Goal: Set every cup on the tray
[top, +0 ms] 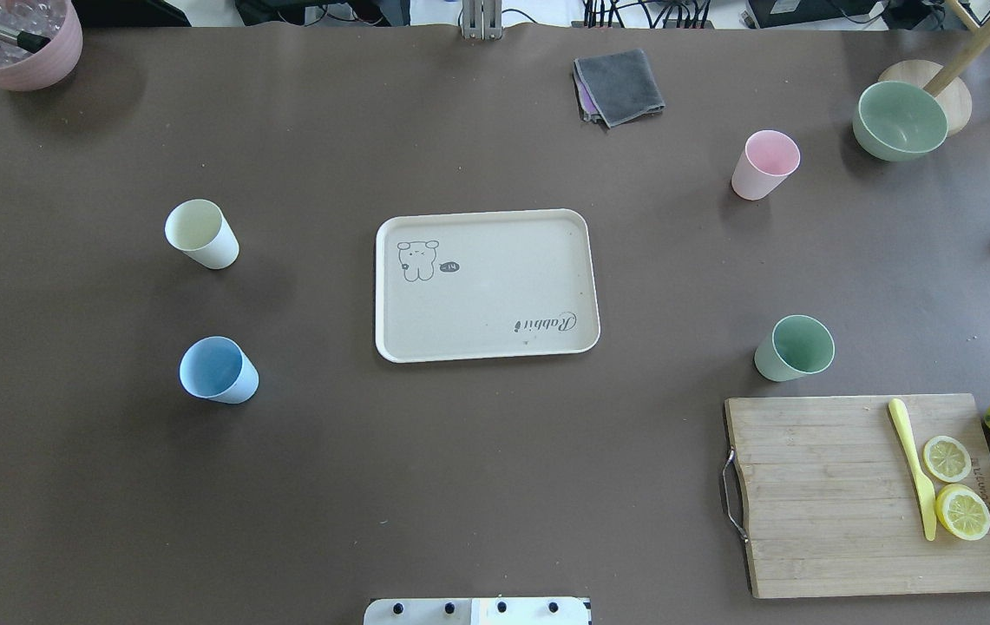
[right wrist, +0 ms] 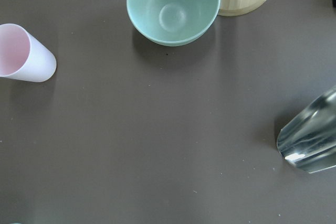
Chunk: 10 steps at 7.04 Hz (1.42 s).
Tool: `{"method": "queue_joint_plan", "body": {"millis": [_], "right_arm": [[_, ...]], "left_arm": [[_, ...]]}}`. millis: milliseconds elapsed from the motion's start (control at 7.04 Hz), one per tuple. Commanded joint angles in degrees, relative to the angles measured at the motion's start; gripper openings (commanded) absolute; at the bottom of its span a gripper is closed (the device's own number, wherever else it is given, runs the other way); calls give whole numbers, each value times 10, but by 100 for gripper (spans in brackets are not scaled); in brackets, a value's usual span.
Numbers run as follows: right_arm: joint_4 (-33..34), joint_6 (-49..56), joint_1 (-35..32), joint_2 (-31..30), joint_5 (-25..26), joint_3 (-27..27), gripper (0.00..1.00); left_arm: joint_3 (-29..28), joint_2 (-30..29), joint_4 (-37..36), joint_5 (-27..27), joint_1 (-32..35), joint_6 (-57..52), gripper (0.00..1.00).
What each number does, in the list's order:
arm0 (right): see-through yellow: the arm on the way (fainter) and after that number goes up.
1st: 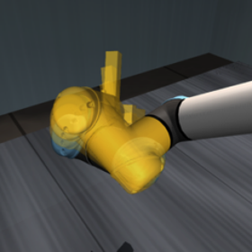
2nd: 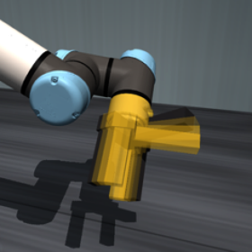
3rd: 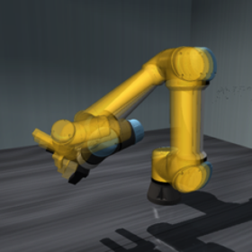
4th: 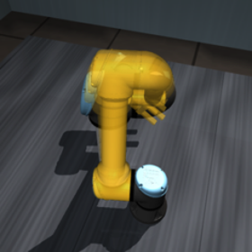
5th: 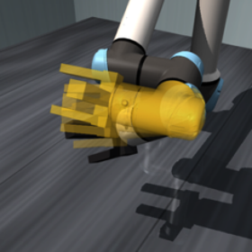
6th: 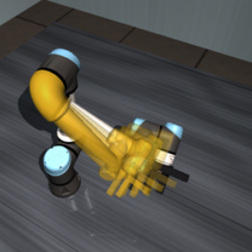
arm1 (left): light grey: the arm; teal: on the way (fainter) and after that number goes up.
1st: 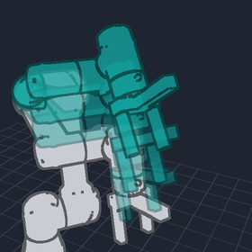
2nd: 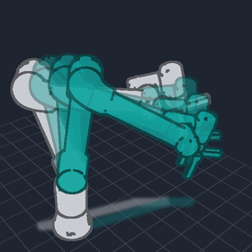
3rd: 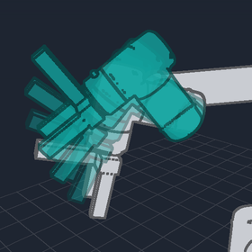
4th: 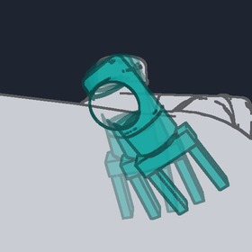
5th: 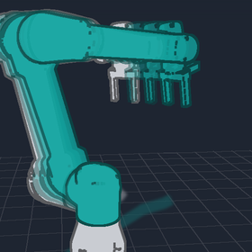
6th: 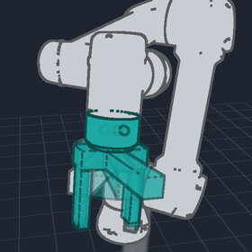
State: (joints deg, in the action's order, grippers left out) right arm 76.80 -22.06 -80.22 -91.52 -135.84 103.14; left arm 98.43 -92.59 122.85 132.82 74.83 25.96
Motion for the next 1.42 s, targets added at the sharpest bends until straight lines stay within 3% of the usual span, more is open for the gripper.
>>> {"method": "queue_joint_plan", "body": {"millis": [0, 426, 710, 1279], "right_arm": [[-57, -85, 49, -3, 0, 6, 100], [-118, -146, 123, 4, 15, 7, 100], [-118, -267, 198, 17, 75, 34, 100], [-119, -335, 319, 20, 144, 51, 100]], "left_arm": [[19, -11, 13, -19, -66, 148, 98], [29, -22, 12, -54, -106, 241, 98], [36, -16, 13, -94, -130, 242, 98], [54, 2, 13, -93, -131, 242, 98]]}}
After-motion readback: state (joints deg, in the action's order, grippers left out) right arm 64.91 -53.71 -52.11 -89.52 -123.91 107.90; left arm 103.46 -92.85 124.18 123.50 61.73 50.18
